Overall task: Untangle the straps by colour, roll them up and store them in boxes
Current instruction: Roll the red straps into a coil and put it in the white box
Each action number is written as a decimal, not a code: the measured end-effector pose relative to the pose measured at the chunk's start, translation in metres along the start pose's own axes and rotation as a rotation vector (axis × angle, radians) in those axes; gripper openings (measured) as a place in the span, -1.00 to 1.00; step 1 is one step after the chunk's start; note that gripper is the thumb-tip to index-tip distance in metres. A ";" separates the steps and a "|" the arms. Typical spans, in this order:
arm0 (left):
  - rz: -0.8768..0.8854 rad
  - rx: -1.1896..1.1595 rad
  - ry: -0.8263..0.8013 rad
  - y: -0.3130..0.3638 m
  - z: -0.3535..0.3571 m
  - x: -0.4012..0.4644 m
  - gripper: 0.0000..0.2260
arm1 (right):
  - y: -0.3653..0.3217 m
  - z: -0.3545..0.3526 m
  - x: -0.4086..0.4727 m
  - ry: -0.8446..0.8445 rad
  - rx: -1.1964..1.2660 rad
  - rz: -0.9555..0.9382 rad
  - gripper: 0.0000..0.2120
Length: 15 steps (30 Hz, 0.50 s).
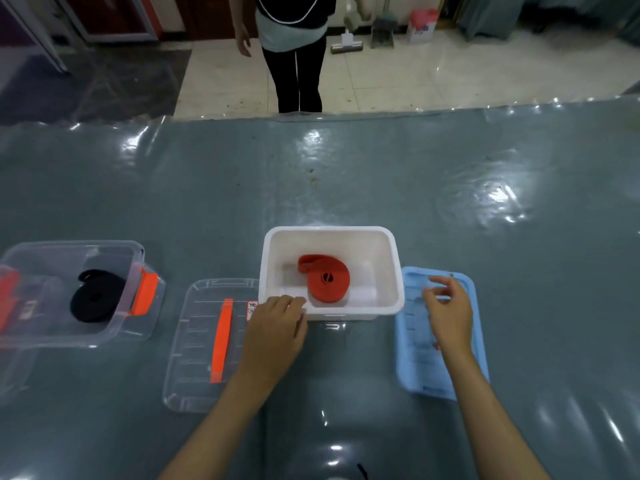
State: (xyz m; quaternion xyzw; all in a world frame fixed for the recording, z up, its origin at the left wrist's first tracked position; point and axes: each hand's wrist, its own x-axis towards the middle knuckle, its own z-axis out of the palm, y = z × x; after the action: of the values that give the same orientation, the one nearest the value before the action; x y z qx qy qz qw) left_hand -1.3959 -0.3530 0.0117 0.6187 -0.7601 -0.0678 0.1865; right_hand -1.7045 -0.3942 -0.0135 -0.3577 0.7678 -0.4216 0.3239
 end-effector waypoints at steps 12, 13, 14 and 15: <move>-0.085 0.134 -0.158 -0.008 0.012 -0.059 -0.17 | 0.091 -0.033 -0.003 0.072 -0.330 0.186 -0.88; -0.104 0.127 -0.158 -0.006 0.014 -0.058 -0.19 | 0.088 -0.037 -0.001 0.084 -0.317 0.173 -0.88; -0.125 0.109 -0.159 -0.004 0.015 -0.058 -0.22 | 0.084 -0.042 0.000 0.099 -0.299 0.155 -0.90; -0.136 0.094 -0.162 -0.003 0.017 -0.058 -0.24 | 0.080 -0.048 0.002 0.115 -0.271 0.134 -0.94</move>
State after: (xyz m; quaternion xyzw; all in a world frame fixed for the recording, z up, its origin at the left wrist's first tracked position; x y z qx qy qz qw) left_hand -1.3899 -0.3002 -0.0163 0.6695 -0.7313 -0.0941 0.0902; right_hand -1.7656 -0.3446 -0.0635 -0.3212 0.8570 -0.3114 0.2557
